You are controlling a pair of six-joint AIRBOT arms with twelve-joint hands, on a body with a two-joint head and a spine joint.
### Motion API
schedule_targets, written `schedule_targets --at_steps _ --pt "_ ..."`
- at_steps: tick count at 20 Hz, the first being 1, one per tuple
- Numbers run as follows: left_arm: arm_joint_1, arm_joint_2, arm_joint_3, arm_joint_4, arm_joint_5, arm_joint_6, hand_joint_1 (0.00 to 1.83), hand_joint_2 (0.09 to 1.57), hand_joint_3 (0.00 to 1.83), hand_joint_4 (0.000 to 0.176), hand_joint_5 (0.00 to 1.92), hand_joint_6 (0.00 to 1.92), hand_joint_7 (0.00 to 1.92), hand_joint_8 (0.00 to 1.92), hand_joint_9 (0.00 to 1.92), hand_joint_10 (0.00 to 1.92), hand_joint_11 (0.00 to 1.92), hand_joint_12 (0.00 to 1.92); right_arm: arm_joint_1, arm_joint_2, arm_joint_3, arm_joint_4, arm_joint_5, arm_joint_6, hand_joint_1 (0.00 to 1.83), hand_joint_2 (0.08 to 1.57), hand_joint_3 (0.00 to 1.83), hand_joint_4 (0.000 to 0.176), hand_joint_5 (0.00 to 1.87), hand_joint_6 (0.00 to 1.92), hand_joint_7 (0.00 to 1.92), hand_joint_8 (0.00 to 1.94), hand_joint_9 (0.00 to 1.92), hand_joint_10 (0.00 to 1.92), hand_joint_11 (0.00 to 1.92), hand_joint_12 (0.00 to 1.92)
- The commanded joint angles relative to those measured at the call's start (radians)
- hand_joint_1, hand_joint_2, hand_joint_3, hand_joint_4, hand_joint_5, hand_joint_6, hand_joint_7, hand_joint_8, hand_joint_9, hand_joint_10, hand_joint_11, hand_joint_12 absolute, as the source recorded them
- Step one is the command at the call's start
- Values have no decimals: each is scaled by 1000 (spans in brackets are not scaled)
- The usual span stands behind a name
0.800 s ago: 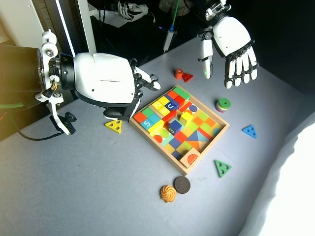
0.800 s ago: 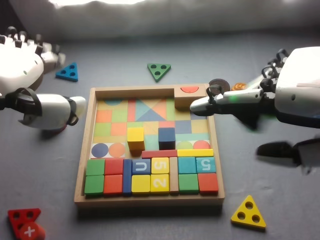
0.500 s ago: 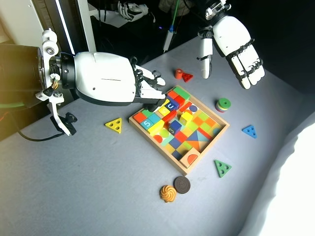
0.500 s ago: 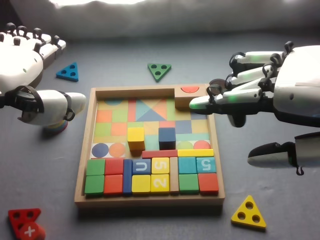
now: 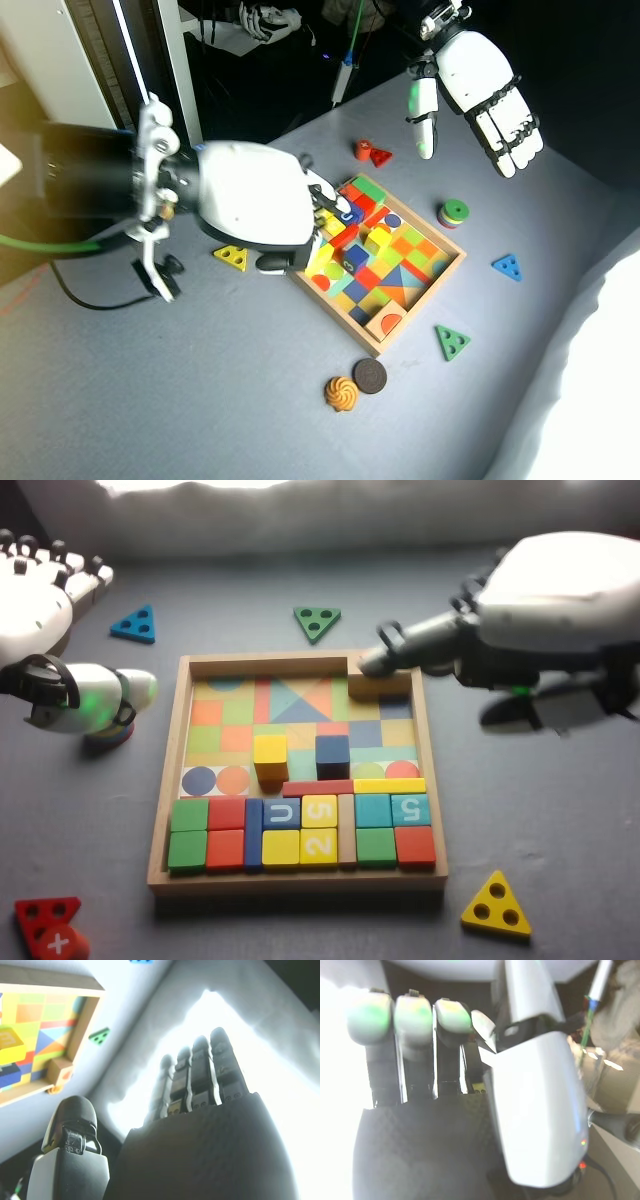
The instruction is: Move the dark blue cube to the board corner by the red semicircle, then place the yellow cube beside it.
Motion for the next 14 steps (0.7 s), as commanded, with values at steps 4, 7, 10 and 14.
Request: schedule_targets --at_steps 4,7,10,14 --pt "-14 7 -5 52 -55 60 0 1251 16 0 0 0 0 0 0 0 10 4 33 -88 66 -55 35 6 1831 1135 0 0 35 2 1610 1941 1738 1921 1759 1921" --pt "-18 6 -6 54 -58 78 0 1244 10 0 0 0 0 0 0 0 9 4 32 -145 112 -77 34 5 1831 1147 6 0 123 28 1582 1941 1725 1921 1758 1921" --pt "-21 6 -7 94 -81 79 0 1253 13 0 0 0 0 0 0 0 1 0 21 -187 140 -144 33 4 1831 1140 3 0 208 16 1585 1941 1756 1921 1824 1921" --pt "-23 3 -16 92 -136 88 0 1255 11 0 0 0 0 0 0 0 0 0 -6 -245 184 -353 37 132 1812 1146 9 0 216 9 1531 1941 1754 1921 1851 1921"
